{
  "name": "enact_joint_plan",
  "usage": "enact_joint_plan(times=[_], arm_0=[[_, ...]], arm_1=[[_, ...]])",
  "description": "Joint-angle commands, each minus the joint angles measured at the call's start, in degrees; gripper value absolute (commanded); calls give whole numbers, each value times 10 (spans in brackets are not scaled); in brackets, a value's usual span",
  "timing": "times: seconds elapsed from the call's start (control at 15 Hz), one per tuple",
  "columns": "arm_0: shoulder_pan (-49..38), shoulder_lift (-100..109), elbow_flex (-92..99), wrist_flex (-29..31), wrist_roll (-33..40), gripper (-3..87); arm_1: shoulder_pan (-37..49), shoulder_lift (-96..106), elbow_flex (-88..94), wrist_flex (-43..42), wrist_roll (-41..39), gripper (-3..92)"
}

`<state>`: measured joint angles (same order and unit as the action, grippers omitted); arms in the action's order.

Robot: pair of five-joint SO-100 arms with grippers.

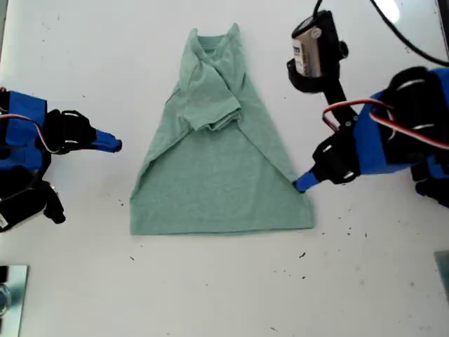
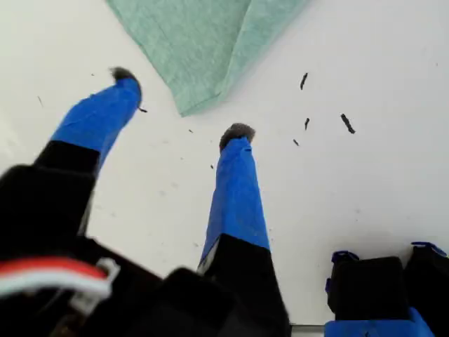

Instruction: Fold t shirt

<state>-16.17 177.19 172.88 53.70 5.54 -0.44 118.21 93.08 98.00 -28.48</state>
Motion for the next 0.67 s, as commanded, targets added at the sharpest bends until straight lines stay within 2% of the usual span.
enact_joint_plan(times=[0.0,0.2,0.4,0.47,0.53,0.6], arm_0=[[4,6,-3,-5,9,-3],[4,7,-3,-5,11,-3],[5,7,-2,-6,17,-3],[5,7,-2,-7,18,-3],[6,7,-3,-7,18,-3],[8,7,-3,-6,18,-3]], arm_1=[[-33,3,9,-24,46,297],[-73,-24,133,-163,114,285],[-105,-137,189,-296,156,264],[-108,-177,190,-311,168,195],[-106,-201,205,-322,187,45],[-106,-216,229,-374,184,9]])
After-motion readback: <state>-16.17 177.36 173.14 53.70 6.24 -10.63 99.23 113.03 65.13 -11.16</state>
